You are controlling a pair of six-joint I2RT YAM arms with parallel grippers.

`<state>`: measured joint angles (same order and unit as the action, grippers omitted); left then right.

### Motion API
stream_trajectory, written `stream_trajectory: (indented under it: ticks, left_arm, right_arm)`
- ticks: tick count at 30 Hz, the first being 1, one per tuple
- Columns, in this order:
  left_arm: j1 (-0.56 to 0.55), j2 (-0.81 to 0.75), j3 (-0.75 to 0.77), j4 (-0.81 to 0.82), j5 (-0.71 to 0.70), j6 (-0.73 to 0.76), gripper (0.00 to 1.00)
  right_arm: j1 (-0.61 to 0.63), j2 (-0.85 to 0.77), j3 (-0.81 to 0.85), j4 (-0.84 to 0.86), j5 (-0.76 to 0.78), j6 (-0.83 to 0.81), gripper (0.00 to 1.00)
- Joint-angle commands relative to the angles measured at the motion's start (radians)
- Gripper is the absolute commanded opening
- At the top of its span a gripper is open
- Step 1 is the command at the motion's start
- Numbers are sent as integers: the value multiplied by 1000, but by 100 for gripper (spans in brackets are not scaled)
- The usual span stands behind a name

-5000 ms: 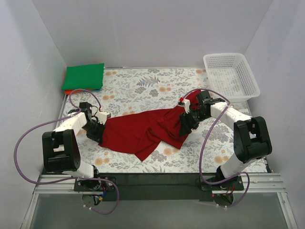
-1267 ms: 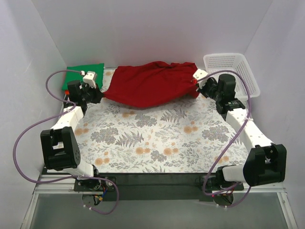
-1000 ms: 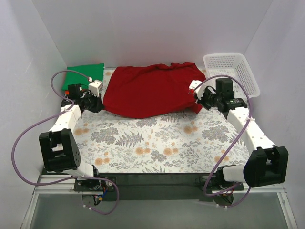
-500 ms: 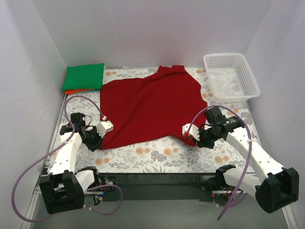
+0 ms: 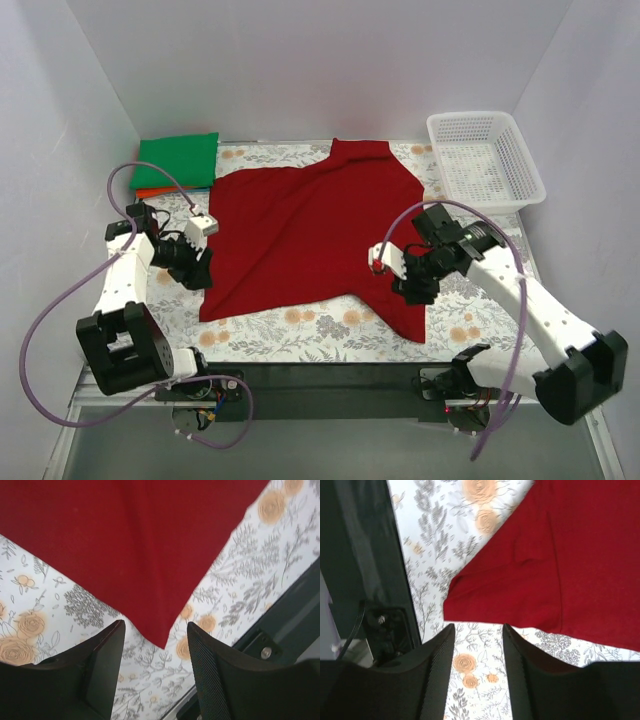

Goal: Fold and stack the t-shirts
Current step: Flatten the tshirt out

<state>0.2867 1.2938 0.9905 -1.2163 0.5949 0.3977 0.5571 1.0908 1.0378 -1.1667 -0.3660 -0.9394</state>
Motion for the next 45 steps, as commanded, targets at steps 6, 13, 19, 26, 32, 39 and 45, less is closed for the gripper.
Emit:
stream_trajectory:
  ticks: [6, 13, 19, 26, 32, 39, 45]
  left_arm:
    - [-12, 108, 45, 261, 71, -356, 47]
    - [-69, 91, -38, 285, 36, -369, 48]
    - [-112, 71, -76, 313, 20, -390, 49]
    - [-113, 55, -82, 319, 9, -390, 49]
    - [-113, 47, -96, 325, 10, -390, 50]
    - [-113, 45, -105, 330, 2, -387, 50]
    - [-113, 39, -116, 339, -3, -387, 50]
  right_arm:
    - [-158, 357, 181, 188, -34, 203, 35]
    - [-83, 409, 65, 153, -114, 255, 39]
    - [-80, 497, 13, 271, -127, 405, 45]
    - [-79, 564, 21, 352, -94, 487, 50]
    - [-79, 621, 21, 390, -105, 513, 60]
    - [-80, 646, 18, 418, -99, 528, 52]
    - [-50, 551, 8, 397, -146, 527, 24]
